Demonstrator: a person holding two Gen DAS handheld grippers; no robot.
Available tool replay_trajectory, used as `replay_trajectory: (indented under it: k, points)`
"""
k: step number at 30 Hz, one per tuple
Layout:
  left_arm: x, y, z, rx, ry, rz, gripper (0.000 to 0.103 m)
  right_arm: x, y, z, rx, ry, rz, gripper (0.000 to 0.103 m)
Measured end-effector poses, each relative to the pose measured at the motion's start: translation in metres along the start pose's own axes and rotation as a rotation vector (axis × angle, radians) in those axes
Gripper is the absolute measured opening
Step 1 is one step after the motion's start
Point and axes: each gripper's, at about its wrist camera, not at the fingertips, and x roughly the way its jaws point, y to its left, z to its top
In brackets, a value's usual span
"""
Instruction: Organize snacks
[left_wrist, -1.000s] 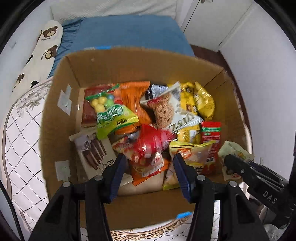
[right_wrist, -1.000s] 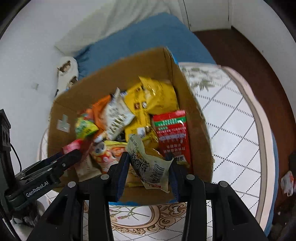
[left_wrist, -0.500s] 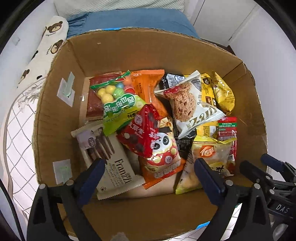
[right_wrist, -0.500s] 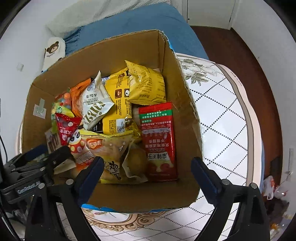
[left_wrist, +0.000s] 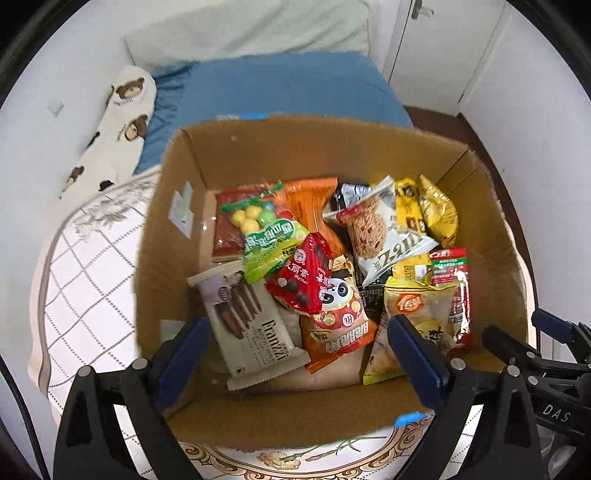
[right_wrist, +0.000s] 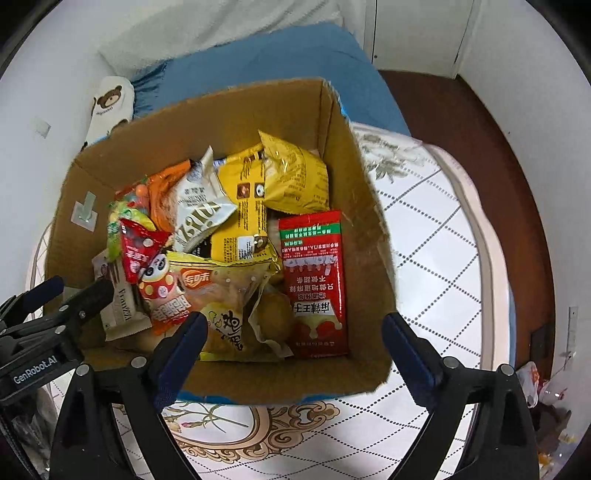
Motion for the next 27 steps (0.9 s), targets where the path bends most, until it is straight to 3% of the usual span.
replay_trajectory:
  k: [11, 27]
  points:
    - [-0.092, 0.005, -0.052, -0.004, -0.164, 0.002, 0.099, -0.085, 0.010, -0.048, -0.021, -0.181, 0.028, 0.100]
    - [-0.208, 0.013, -0.139, -0.008, -0.353, 0.005, 0.099, -0.231, 0.031, -0.157, -0.093, -0.430, 0.039, 0.102]
